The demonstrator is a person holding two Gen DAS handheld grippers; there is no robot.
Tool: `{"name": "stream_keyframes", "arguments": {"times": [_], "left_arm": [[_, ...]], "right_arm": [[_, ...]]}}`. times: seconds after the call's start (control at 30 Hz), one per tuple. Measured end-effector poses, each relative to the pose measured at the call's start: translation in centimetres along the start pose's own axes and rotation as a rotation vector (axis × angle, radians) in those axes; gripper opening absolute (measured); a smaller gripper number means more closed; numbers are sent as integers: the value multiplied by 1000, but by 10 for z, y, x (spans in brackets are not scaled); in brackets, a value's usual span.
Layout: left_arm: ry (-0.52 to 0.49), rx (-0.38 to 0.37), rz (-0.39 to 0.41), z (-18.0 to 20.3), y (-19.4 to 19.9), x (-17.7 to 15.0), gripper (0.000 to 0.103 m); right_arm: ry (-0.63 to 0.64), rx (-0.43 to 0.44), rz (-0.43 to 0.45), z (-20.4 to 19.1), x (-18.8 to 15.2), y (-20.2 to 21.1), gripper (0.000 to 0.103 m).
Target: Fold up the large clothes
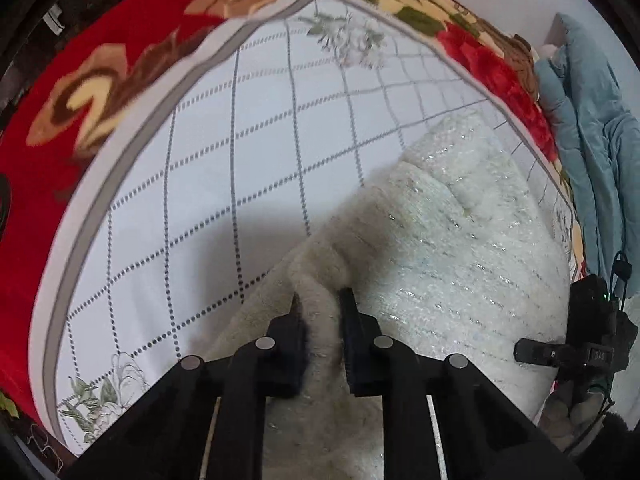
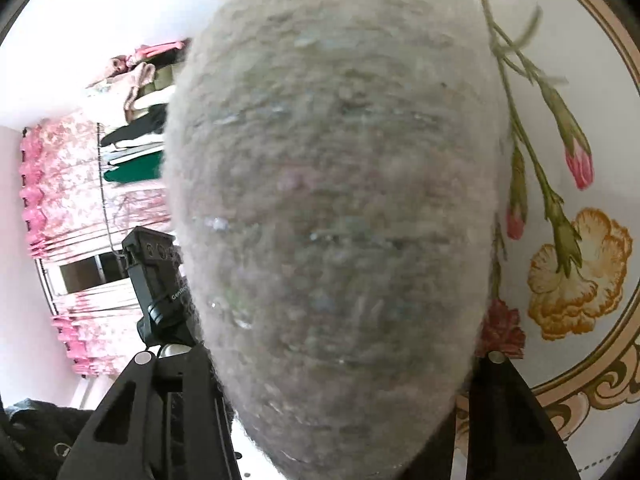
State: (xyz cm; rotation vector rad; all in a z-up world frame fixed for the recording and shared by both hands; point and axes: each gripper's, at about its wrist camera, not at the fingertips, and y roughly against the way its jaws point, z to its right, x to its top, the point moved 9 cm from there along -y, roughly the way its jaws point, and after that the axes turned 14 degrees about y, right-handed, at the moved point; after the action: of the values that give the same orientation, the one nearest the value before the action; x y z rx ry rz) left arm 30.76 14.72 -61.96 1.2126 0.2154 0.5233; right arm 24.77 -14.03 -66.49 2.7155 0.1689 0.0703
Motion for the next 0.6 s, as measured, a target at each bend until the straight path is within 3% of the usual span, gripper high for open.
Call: {"name": "stream_keyframes", "arguments": {"times": [0.23,0.37,0.6], "left_arm": [[-26,-26,78,47,32,44,12],[-63,-49,115,87,39,77,12],[-106,-96,146,174,13,141,12]], "right_arm": [[45,53,19,-29,30,15,52],[97,58,31,-45,66,32,52],[162,28,58,-42,144,89,52]]}}
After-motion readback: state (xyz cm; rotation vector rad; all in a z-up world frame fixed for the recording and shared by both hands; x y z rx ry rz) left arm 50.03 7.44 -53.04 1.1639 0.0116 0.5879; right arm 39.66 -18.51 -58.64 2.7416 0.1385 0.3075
